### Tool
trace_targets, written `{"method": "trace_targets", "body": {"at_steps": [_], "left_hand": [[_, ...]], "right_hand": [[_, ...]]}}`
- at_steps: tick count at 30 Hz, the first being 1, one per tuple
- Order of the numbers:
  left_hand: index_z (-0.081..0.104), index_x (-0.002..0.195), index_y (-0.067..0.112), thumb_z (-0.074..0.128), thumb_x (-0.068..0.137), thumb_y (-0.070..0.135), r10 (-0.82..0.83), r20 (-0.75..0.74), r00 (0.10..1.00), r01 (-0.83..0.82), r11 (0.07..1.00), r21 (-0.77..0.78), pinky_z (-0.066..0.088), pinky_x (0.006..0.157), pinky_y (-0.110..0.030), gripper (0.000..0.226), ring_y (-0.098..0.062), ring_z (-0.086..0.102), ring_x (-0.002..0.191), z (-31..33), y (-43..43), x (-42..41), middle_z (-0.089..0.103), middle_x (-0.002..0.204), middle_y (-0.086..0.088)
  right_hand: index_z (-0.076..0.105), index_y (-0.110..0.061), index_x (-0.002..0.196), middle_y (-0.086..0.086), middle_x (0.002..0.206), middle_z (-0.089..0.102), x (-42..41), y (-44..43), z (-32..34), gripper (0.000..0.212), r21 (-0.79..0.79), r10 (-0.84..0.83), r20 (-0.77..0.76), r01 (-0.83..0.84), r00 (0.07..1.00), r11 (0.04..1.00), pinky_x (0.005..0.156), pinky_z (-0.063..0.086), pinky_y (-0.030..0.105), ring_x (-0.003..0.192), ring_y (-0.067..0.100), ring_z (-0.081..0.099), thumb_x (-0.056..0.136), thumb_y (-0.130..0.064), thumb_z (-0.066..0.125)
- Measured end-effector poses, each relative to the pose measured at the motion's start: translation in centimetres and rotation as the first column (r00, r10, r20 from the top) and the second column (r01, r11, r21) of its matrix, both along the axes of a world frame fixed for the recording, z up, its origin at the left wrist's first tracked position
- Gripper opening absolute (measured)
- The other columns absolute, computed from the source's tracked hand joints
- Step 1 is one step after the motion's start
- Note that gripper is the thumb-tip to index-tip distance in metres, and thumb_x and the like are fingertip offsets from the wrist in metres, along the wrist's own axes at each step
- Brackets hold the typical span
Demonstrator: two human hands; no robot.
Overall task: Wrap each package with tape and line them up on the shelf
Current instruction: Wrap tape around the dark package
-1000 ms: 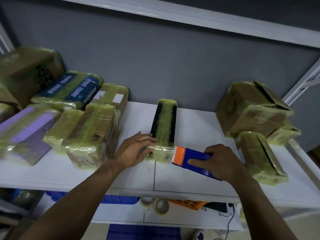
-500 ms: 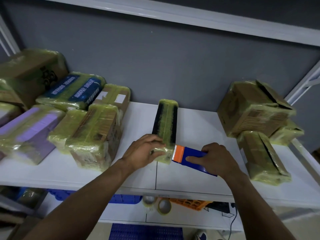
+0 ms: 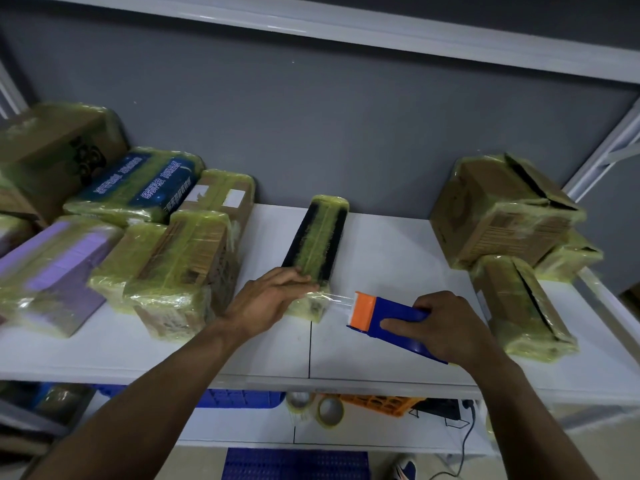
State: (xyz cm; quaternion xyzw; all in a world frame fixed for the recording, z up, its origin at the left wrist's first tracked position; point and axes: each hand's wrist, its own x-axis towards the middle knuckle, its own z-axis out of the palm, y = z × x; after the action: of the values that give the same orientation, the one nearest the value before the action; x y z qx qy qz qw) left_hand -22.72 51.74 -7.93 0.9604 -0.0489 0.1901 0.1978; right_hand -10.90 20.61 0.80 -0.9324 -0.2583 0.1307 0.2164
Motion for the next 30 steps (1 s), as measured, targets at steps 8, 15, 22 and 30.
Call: {"method": "trace_targets", "body": {"at_steps": [8, 15, 22, 30], "left_hand": [[0.069, 0.126, 0.025, 0.066, 0.093, 0.051, 0.051, 0.048, 0.998, -0.05, 0.998, -0.026, 0.059, 0.081, -0.037, 0.042, -0.012, 0.048, 0.13, 0.3, -1.6, 0.1, 0.056, 0.136, 0.009], [0.07, 0.122, 0.028, 0.058, 0.101, 0.043, 0.058, -0.035, 0.998, -0.061, 0.994, -0.093, 0.051, 0.105, -0.041, 0.029, -0.009, 0.031, 0.149, -0.2, -1.8, 1.2, 0.053, 0.147, 0.017], [0.067, 0.127, 0.022, 0.064, 0.097, 0.042, 0.109, 0.044, 0.993, -0.102, 0.987, -0.126, 0.056, 0.097, -0.04, 0.036, -0.01, 0.037, 0.146, -0.7, -2.5, 1.0, 0.059, 0.142, 0.013], [0.07, 0.125, 0.02, 0.076, 0.088, 0.046, 0.204, 0.017, 0.979, -0.195, 0.955, -0.223, 0.053, 0.1, -0.043, 0.046, -0.01, 0.04, 0.144, -0.6, -3.8, 1.2, 0.065, 0.136, 0.011]], "right_hand": [[0.054, -0.03, 0.078, -0.017, 0.075, 0.059, 1.0, 0.6, -2.0, 0.049, -0.073, -0.023, 0.04, 0.026, 0.999, 0.997, 0.058, 0.041, 0.014, 0.067, 0.002, 0.062, 0.073, -0.074, 0.075], [0.052, -0.027, 0.078, -0.013, 0.078, 0.057, 1.9, 3.6, -3.6, 0.054, -0.119, -0.04, 0.051, 0.046, 0.998, 0.992, 0.057, 0.043, 0.019, 0.067, 0.007, 0.059, 0.072, -0.075, 0.076], [0.051, -0.026, 0.078, -0.012, 0.074, 0.056, 1.9, 5.9, -4.8, 0.055, -0.153, -0.049, 0.051, 0.057, 0.997, 0.987, 0.061, 0.045, 0.023, 0.07, 0.009, 0.062, 0.073, -0.075, 0.076], [0.051, -0.025, 0.077, -0.011, 0.071, 0.054, 1.5, 7.1, -5.2, 0.056, -0.181, -0.054, 0.136, 0.079, 0.989, 0.98, 0.05, 0.035, 0.023, 0.062, 0.006, 0.054, 0.075, -0.077, 0.071]]}}
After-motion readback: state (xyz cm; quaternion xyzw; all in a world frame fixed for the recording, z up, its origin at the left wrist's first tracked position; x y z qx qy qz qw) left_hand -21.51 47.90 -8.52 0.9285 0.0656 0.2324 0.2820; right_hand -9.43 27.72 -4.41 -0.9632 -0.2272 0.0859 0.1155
